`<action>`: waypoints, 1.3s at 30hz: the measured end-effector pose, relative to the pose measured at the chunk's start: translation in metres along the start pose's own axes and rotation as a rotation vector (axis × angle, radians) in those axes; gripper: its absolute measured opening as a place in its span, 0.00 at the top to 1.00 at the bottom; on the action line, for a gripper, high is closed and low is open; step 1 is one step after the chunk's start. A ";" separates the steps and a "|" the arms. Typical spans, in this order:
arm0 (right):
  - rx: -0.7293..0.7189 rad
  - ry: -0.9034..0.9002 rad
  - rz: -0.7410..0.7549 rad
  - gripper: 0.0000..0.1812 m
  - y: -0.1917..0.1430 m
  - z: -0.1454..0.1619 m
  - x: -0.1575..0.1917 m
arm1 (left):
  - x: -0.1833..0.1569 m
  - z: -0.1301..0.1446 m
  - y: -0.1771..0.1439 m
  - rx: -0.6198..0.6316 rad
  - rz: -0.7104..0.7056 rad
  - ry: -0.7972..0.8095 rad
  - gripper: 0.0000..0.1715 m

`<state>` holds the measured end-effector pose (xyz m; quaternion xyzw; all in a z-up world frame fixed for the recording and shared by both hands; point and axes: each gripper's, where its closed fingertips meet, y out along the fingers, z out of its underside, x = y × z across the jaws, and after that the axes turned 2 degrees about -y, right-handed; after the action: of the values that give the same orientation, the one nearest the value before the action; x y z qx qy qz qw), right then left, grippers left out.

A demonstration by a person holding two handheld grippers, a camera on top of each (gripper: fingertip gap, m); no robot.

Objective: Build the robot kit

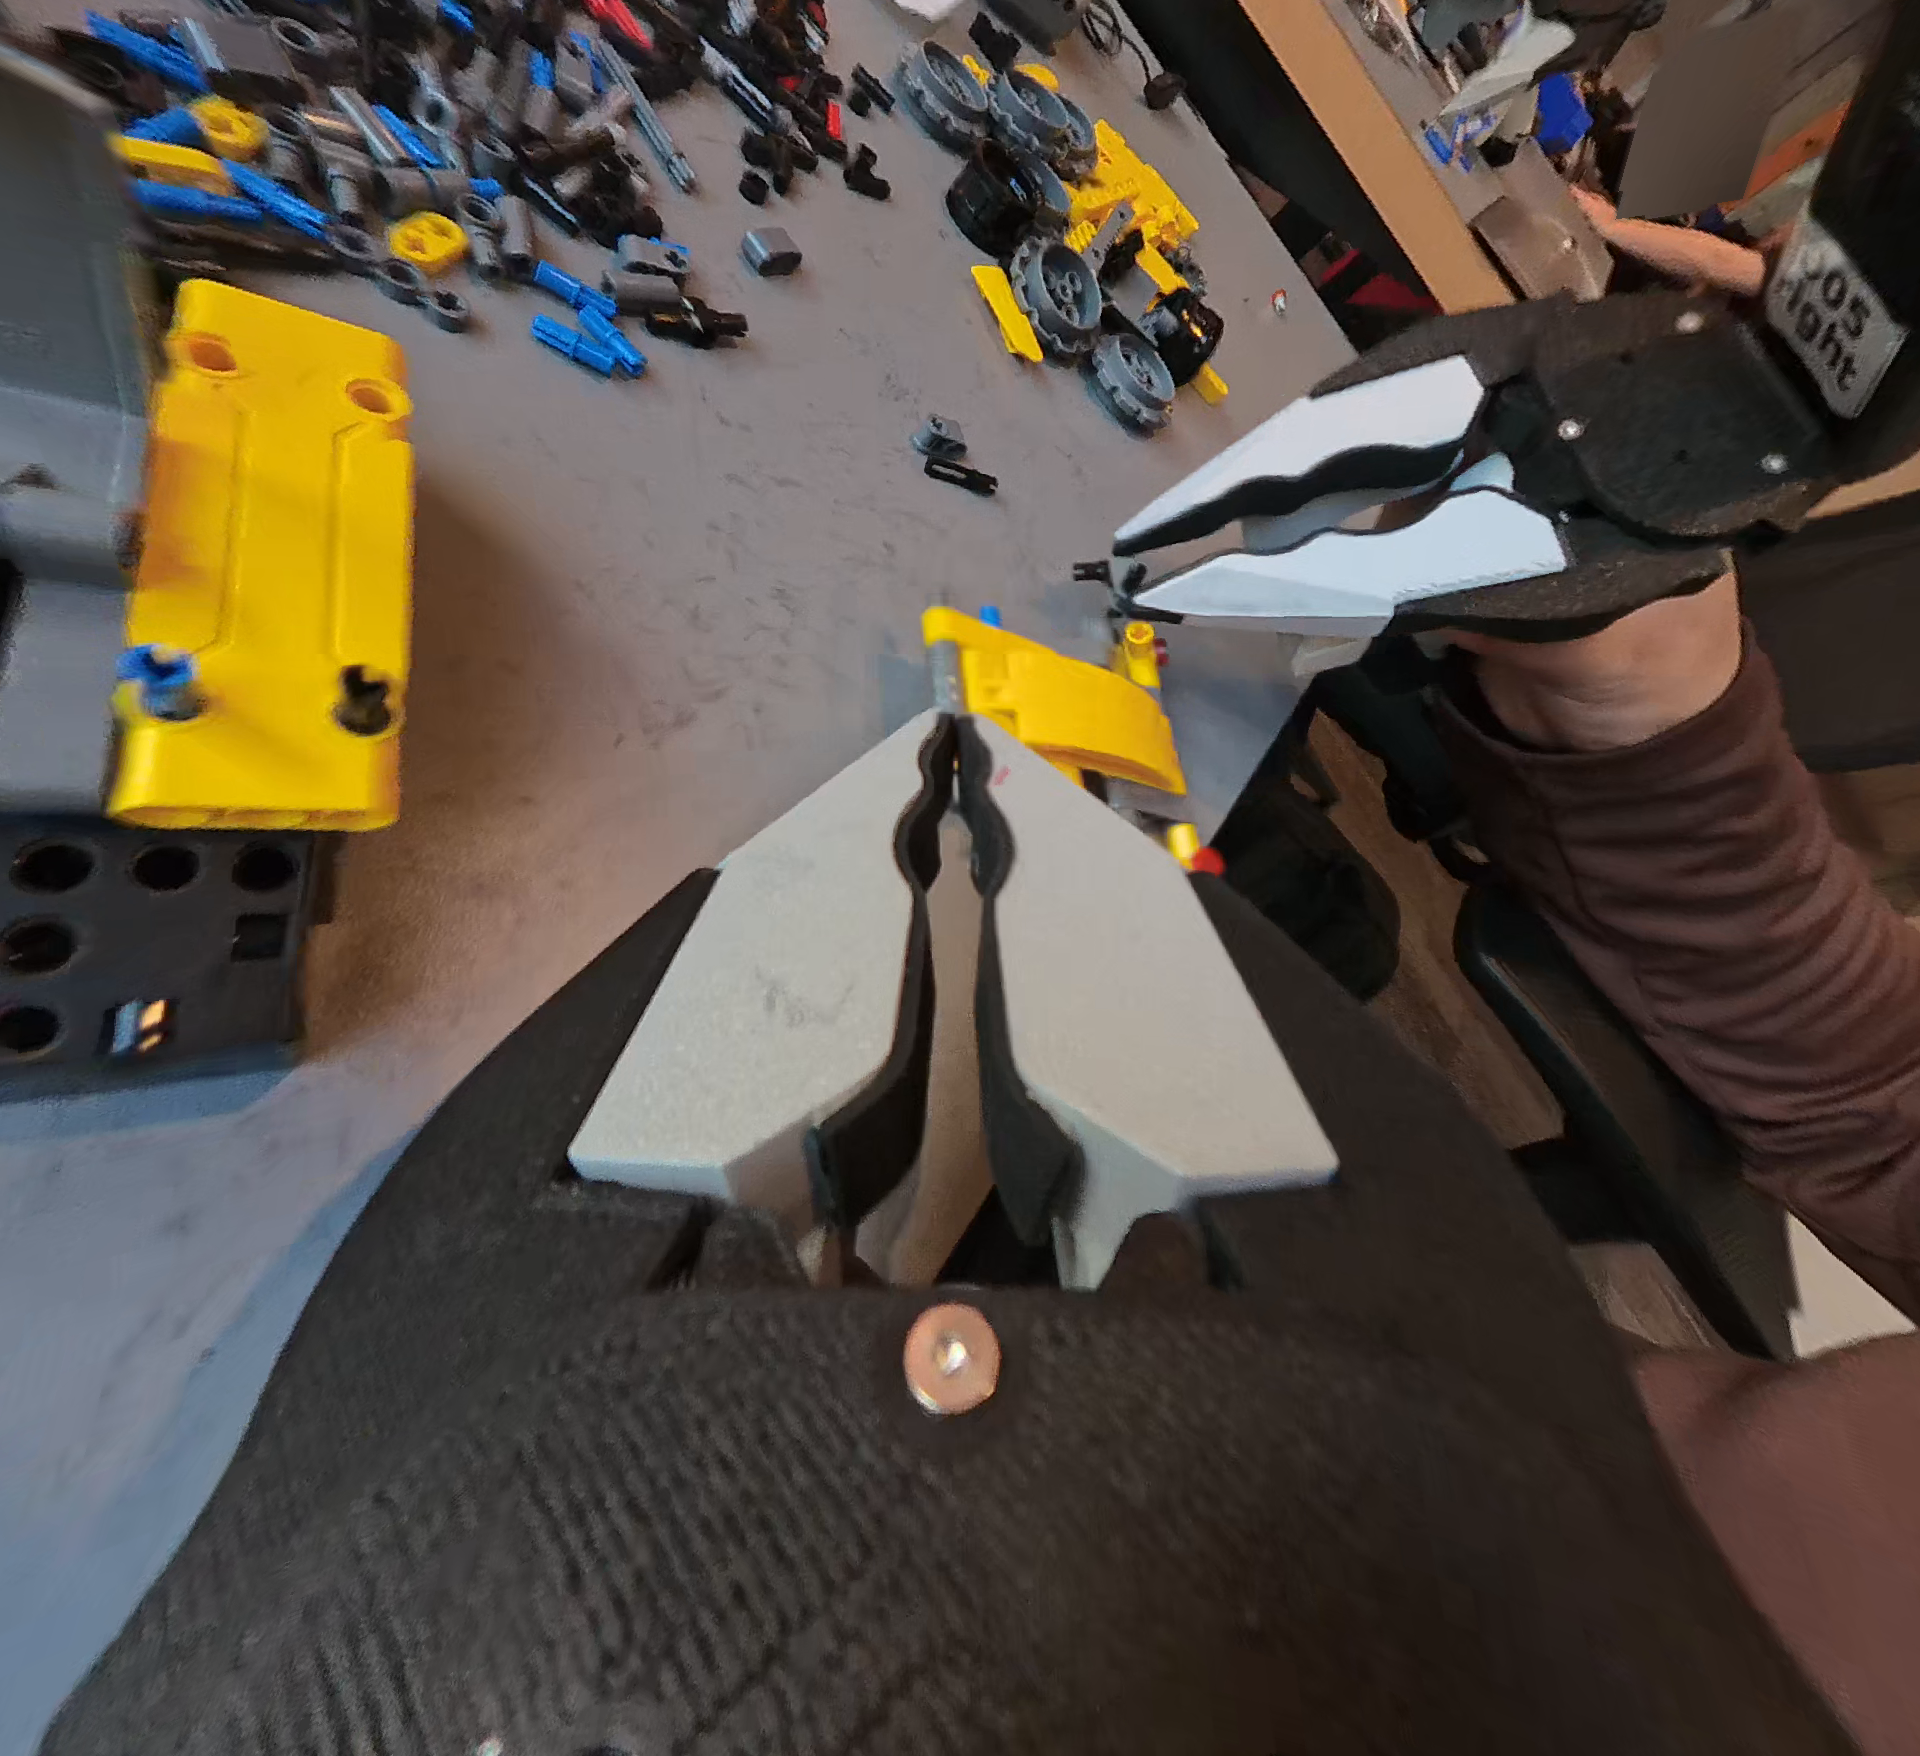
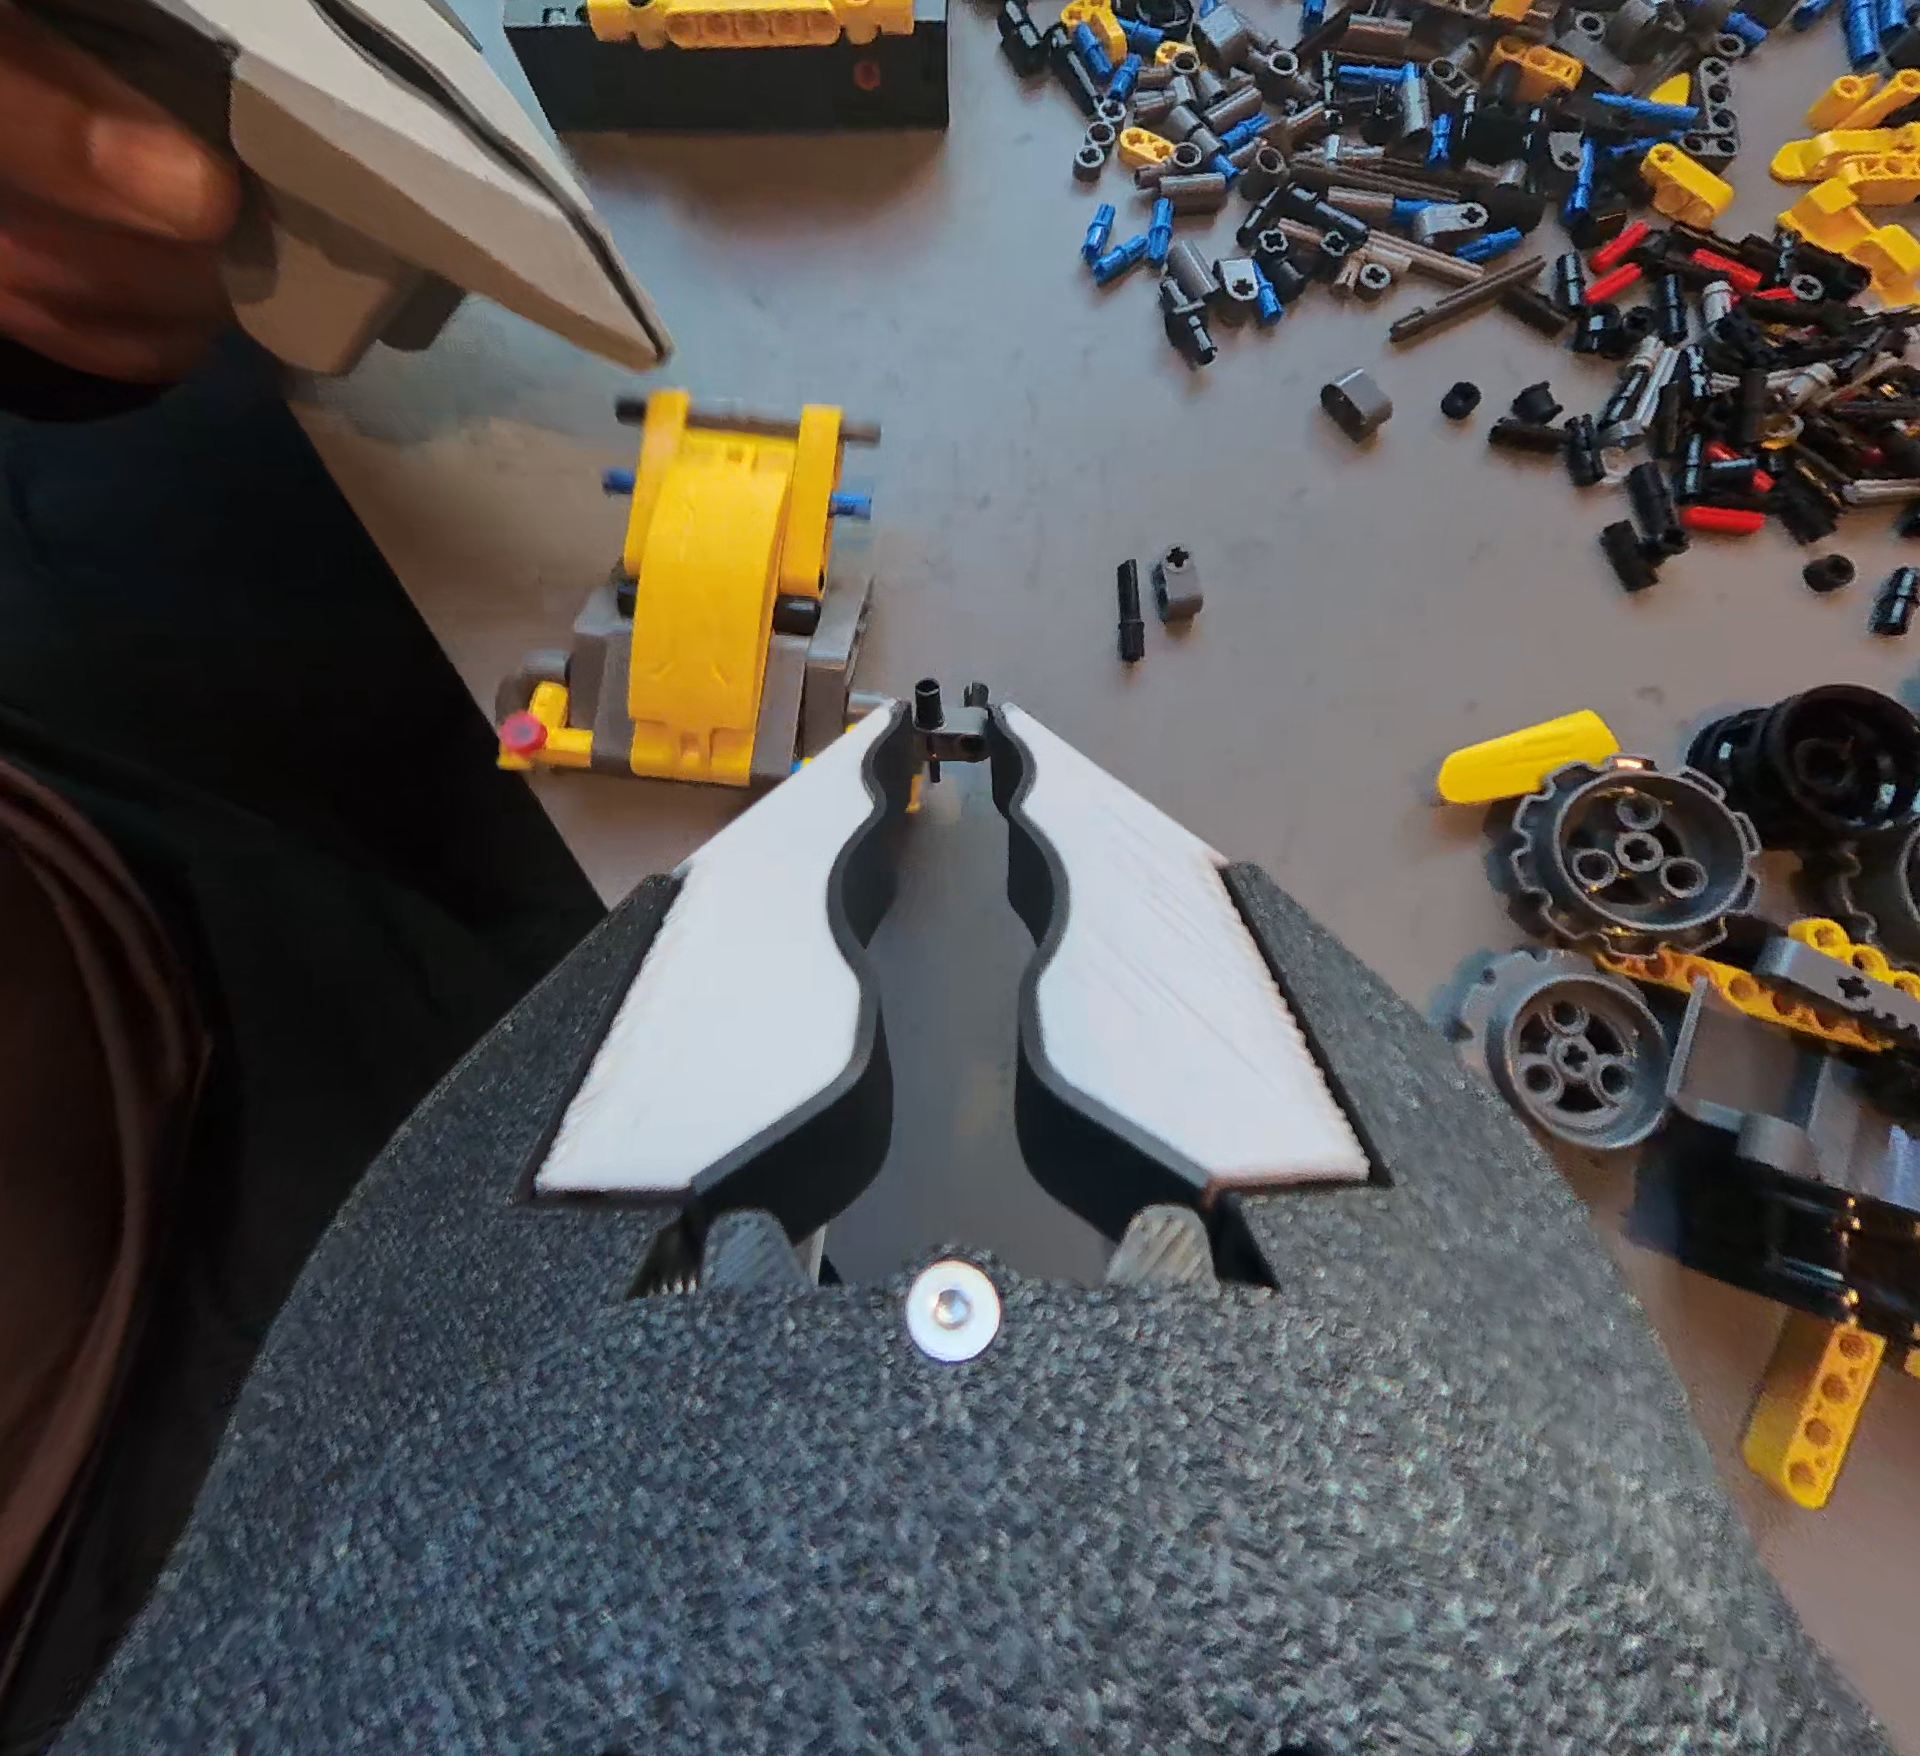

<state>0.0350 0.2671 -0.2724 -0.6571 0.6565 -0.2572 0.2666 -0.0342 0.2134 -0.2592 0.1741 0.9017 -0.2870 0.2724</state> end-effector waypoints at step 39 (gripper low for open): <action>0.021 -0.016 -0.077 0.94 0.007 0.007 0.008 | 0.002 0.028 0.004 0.330 -0.158 1.602 0.85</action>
<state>0.0348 0.2592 -0.2827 -0.6811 0.6257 -0.2690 0.2687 -0.0236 0.1997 -0.2813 0.3000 0.7786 -0.2232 -0.5040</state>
